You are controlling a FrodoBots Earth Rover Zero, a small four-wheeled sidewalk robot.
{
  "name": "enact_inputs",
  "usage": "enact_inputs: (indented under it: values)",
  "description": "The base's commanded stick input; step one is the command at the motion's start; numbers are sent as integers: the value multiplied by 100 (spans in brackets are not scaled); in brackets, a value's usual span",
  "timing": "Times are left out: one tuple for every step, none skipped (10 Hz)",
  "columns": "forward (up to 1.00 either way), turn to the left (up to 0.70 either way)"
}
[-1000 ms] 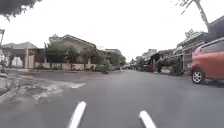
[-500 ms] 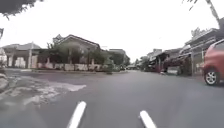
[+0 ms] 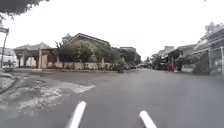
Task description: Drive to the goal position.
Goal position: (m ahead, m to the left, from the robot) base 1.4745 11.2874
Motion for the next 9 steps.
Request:
enact_inputs:
  values:
    - [85, 0]
    - [85, 0]
    - [85, 5]
    - [85, 8]
    - [85, 7]
    - [85, 34]
    - [85, 34]
    - [85, 34]
    - [85, 34]
